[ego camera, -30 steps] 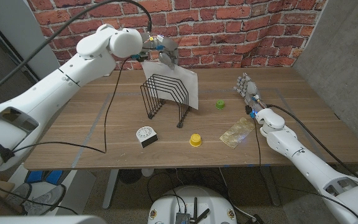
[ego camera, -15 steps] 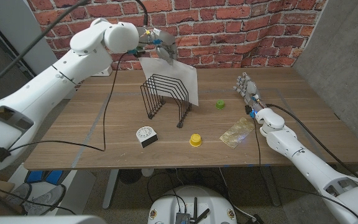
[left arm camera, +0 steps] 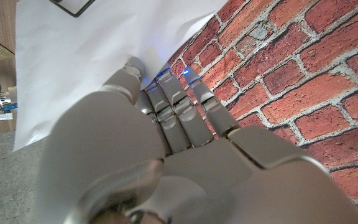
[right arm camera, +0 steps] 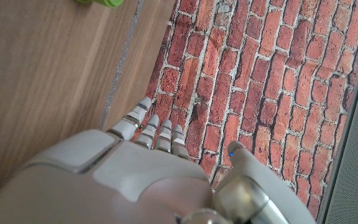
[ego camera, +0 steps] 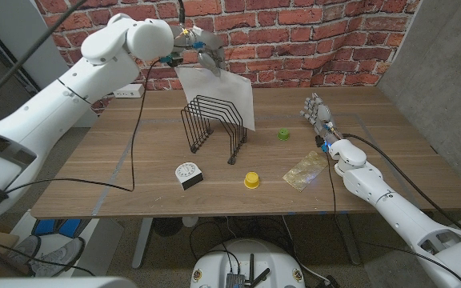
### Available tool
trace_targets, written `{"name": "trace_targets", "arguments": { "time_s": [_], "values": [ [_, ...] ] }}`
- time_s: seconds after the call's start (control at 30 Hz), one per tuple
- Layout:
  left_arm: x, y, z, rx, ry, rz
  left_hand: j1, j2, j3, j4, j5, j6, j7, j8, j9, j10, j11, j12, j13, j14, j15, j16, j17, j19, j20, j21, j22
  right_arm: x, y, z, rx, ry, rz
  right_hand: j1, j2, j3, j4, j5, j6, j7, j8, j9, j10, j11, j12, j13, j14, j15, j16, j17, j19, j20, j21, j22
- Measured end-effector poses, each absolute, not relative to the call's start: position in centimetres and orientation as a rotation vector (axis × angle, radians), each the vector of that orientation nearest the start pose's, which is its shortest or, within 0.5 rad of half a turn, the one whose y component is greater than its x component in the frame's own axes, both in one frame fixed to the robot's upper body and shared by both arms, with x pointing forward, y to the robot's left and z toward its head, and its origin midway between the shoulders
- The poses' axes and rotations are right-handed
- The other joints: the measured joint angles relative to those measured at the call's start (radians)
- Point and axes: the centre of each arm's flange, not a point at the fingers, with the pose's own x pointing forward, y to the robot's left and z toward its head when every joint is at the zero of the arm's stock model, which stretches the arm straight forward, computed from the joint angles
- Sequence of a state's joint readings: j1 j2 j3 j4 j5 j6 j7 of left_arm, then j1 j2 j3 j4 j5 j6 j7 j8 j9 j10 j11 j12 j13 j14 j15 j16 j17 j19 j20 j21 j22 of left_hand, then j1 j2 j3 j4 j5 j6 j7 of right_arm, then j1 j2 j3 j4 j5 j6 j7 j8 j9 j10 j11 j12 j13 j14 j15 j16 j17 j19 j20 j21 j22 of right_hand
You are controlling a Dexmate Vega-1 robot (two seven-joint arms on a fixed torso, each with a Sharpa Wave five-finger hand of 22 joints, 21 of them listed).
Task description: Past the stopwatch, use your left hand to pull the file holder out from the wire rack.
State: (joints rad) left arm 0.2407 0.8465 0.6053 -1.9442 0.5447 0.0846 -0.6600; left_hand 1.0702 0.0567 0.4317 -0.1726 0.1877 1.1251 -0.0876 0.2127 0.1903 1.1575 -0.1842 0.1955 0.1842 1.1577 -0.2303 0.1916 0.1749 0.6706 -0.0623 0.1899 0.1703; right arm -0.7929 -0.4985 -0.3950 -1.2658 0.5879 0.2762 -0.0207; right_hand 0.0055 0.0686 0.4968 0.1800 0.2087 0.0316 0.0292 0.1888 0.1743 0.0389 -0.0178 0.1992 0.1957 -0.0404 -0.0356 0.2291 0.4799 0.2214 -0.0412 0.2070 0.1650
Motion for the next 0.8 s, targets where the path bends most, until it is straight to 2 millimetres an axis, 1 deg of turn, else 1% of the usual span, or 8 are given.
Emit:
{"name": "trace_targets", "arguments": {
  "time_s": [0.17, 0.5, 0.67, 0.8],
  "values": [
    [48.9, 17.2, 26.9, 1.812, -0.751, -0.129, -0.003, 0.003, 0.000, 0.000, 0.000, 0.000, 0.000, 0.000, 0.000, 0.004, -0.004, -0.002, 0.000, 0.000, 0.000, 0.000, 0.000, 0.000, 0.000, 0.000, 0.000, 66.2, -28.6, -1.7, -0.017, -0.591, 0.163, 0.000, 0.000, 0.004, -0.004, 0.000, 0.000, 0.000, 0.000, 0.000, 0.000, 0.000, 0.000, 0.000, 0.000, 0.000, 0.000, 0.005, 0.000, 0.000, -0.004, 0.000],
    [47.9, 18.0, 27.9, 1.771, -0.774, -0.101, -0.004, 0.004, 0.000, 0.000, 0.000, 0.004, 0.004, 0.000, 0.000, 0.004, -0.004, -0.003, 0.000, 0.000, 0.000, 0.000, 0.000, 0.000, 0.000, 0.000, 0.000, 66.2, -28.5, -1.7, -0.026, -0.590, 0.165, 0.000, 0.000, 0.004, -0.004, 0.000, 0.000, 0.000, 0.000, 0.000, 0.000, 0.000, 0.000, 0.000, 0.000, 0.000, 0.000, 0.005, 0.000, 0.000, -0.004, 0.000],
    [47.6, 18.4, 28.1, 1.753, -0.784, -0.085, -0.004, 0.004, 0.000, 0.000, 0.000, 0.004, 0.004, 0.000, 0.000, 0.004, -0.004, -0.004, 0.000, 0.000, 0.000, 0.000, 0.000, 0.000, 0.000, 0.000, 0.000, 66.2, -28.4, -1.6, -0.030, -0.592, 0.166, 0.000, 0.000, 0.004, -0.004, 0.000, 0.000, 0.000, 0.000, 0.000, 0.000, 0.000, 0.000, 0.000, 0.000, 0.000, 0.004, 0.005, 0.000, 0.000, -0.004, 0.000],
    [47.4, 18.7, 28.2, 1.730, -0.794, -0.069, -0.006, 0.006, 0.000, 0.000, 0.000, 0.004, 0.004, 0.000, 0.003, 0.004, -0.004, -0.004, -0.001, 0.000, 0.000, 0.000, 0.000, 0.000, 0.000, 0.000, 0.000, 66.2, -28.4, -1.5, -0.032, -0.593, 0.166, 0.000, 0.000, 0.008, -0.008, 0.000, 0.000, 0.000, 0.000, 0.000, 0.000, 0.000, 0.000, 0.000, 0.000, 0.000, 0.004, 0.005, 0.000, 0.000, -0.004, 0.000]
  ]
}}
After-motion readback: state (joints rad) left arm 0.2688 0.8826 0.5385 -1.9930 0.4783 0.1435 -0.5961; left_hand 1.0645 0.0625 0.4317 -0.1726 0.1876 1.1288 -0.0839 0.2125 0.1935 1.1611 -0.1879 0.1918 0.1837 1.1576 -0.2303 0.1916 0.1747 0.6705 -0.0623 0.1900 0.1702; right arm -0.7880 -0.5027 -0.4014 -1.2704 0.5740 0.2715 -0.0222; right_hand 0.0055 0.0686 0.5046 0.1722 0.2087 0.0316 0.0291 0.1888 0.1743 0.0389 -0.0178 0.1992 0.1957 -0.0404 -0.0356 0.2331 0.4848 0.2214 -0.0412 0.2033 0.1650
